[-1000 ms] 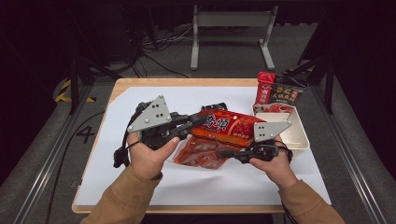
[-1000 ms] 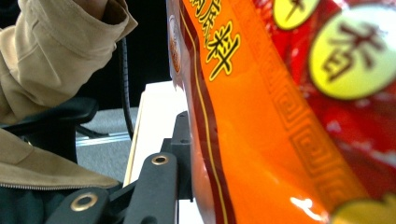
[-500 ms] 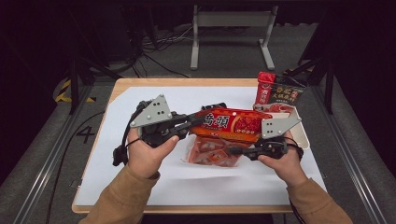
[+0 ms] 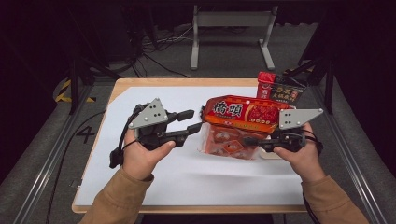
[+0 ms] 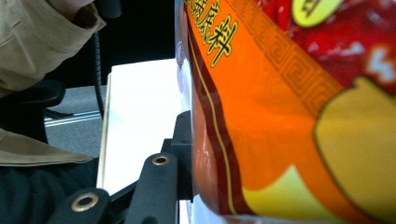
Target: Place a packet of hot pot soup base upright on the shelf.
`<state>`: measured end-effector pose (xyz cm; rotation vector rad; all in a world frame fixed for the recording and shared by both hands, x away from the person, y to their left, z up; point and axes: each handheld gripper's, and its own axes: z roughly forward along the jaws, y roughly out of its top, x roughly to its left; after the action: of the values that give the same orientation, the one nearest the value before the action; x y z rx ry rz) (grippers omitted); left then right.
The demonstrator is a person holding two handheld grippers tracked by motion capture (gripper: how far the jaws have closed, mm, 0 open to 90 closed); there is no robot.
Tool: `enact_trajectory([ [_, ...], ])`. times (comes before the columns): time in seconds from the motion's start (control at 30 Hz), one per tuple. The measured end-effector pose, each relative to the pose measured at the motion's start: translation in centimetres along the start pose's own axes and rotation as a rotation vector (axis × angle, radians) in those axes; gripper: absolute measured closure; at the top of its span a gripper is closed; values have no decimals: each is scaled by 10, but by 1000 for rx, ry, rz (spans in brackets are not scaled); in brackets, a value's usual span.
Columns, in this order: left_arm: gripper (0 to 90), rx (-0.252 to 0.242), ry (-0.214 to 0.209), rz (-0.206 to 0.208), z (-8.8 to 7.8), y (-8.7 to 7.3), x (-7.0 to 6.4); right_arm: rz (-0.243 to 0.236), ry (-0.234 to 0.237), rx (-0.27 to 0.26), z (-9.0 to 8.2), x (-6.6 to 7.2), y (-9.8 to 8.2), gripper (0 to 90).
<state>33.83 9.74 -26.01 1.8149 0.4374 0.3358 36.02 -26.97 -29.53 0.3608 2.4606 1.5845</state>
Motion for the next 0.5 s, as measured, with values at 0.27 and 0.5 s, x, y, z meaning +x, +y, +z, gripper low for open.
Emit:
enact_trajectory([
  [0.27, 488, 52, 44, -16, -1, -15, 7, 46, -67, 3, -21, -8, 8, 702],
  [0.5, 460, 108, 94, -48, -7, -39, 18, 73, -123, 5, -35, -14, 15, 702],
])
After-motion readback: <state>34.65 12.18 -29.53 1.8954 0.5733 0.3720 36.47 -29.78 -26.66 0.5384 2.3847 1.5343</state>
